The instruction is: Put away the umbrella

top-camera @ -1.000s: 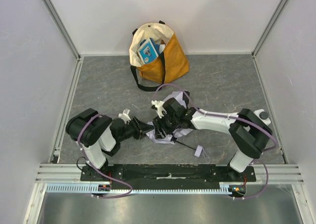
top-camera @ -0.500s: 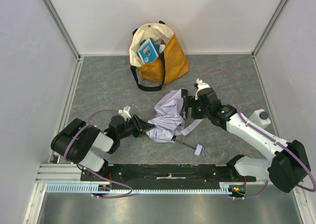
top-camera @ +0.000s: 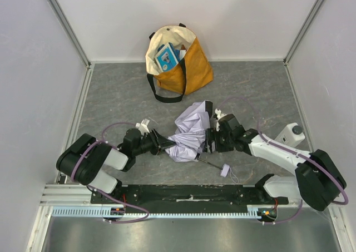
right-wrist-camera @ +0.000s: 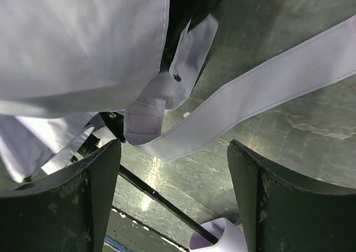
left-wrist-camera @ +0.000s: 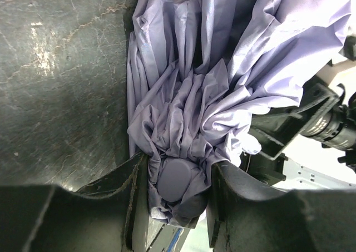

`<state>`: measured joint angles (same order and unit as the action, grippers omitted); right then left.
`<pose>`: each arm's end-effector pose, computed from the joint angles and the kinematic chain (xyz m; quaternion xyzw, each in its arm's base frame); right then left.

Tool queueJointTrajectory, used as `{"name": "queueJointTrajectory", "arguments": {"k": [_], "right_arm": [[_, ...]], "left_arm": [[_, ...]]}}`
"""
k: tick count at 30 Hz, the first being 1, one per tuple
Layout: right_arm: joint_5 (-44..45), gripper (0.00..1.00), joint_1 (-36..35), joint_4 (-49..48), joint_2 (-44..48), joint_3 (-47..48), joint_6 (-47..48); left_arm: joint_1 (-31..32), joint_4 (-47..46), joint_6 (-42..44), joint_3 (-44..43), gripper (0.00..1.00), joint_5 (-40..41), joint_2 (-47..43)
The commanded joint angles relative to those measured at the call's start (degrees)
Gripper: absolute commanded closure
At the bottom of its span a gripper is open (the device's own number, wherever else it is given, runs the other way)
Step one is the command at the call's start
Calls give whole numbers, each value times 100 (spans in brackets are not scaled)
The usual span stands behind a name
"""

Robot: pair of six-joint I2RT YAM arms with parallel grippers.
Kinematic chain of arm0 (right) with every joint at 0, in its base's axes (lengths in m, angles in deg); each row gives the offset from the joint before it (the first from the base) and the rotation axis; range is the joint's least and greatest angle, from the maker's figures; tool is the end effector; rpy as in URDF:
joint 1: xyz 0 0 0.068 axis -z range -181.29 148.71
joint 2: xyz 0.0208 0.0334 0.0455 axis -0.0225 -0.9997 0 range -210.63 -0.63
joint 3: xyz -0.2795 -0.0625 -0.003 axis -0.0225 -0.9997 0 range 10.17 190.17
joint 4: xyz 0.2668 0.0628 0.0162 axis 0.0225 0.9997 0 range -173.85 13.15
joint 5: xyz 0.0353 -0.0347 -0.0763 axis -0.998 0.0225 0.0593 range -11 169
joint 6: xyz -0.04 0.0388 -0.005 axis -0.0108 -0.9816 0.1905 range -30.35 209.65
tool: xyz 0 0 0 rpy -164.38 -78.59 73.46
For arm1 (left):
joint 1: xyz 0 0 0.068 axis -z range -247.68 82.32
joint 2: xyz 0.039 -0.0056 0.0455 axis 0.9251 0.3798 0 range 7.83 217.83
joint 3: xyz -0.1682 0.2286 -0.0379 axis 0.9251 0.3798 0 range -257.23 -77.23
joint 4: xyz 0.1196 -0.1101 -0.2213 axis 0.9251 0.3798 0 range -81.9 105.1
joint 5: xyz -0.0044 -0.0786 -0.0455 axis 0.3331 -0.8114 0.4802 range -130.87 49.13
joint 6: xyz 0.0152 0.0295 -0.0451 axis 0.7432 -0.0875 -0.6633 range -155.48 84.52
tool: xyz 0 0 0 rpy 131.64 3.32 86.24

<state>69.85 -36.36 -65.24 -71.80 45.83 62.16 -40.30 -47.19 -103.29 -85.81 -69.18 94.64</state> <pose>0.1944 0.1439 0.1842 -0.0872 0.9447 0.2241 0.2230 0.1830 -0.1153 0.1076 -0.1525 0.8052 -0.5330 0.2106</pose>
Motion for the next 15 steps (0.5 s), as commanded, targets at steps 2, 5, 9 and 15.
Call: {"name": "queueJointTrajectory", "arguments": {"k": [2,5,9,15], "right_arm": [[736,19,-228,-551,-142,-287,-836],[1466,28,-237,-849,-160,-261,-1311],[2460,71,-132,-1149,-115,-209,-1392],[2277,100,79,-1484,-643,55,-1075]], "left_arm": [[5,387,365,-74,98,-244,-129],[5,422,418,-47,98,-315,-146],[5,396,453,-12,98,-438,-111],[5,-113,401,93,98,-649,-32]]}}
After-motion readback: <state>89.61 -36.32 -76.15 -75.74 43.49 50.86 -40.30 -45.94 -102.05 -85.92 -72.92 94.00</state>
